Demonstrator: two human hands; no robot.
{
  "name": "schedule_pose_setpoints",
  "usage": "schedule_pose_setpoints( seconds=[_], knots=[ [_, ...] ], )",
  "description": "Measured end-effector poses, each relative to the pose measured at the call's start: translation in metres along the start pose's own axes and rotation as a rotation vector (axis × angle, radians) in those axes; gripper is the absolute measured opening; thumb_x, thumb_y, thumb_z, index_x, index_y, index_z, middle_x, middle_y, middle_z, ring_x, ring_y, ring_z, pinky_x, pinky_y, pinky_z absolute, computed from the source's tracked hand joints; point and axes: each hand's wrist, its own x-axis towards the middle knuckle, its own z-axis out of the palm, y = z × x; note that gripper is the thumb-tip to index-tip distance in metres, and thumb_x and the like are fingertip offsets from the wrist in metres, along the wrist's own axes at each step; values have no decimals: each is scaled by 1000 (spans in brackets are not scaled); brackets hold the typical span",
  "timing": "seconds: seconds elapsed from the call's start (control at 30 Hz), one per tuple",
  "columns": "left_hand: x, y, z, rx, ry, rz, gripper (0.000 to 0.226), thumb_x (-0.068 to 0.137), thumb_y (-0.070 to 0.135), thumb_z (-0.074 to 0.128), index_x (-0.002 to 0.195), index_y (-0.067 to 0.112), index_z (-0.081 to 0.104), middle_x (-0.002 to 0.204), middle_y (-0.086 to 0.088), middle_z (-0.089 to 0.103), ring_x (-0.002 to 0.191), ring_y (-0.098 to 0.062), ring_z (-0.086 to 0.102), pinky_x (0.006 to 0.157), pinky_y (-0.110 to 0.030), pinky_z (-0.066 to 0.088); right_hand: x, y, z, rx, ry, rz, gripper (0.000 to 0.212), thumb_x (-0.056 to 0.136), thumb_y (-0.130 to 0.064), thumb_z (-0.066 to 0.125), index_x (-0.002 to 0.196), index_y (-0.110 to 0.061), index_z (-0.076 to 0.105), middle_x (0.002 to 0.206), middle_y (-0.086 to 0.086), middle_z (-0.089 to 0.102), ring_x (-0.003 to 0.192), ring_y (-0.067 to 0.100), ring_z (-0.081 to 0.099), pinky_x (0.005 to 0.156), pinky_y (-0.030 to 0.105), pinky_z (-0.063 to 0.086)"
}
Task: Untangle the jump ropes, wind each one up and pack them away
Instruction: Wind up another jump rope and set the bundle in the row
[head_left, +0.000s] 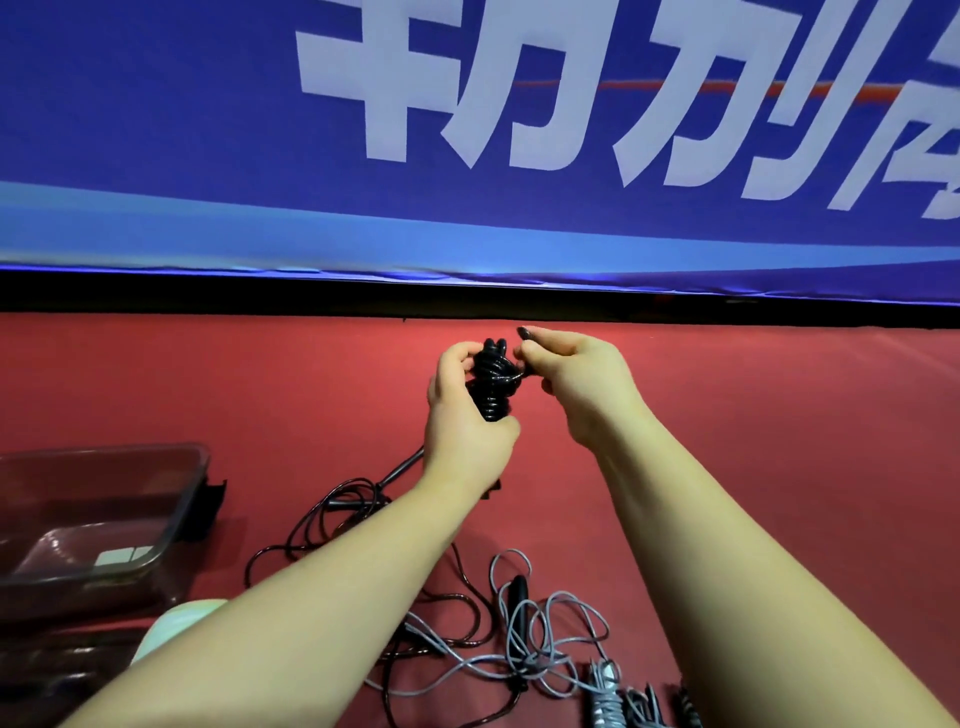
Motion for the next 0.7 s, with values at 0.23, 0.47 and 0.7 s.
schedule_pose_setpoints(
  seconds=[0.23,0.47,0.7],
  knots=[
    [1,-4,-3,-57,-53,0,72,71,-12,61,123,32,38,114,4,51,91,-17,55,60,-4,38,3,0,6,-597,5,-219,23,89,-13,61,111,-12,69,106,6,71,99,16,64,67,14,33],
    [3,-3,-17,-101,-208,50,73,71,-10,67,113,39,35,123,-1,46,85,-1,57,71,-12,46,-12,1,-6,-573,-32,-422,15,82,-6,68,95,-8,73,95,4,72,84,12,63,67,7,39],
    [3,12,-23,-142,-349,34,69,68,-1,73,110,40,36,106,2,54,77,-12,57,72,-24,51,-16,4,-12,-589,-21,-597,18,86,-3,63,100,-7,73,86,3,66,84,18,63,72,11,41]
  ],
)
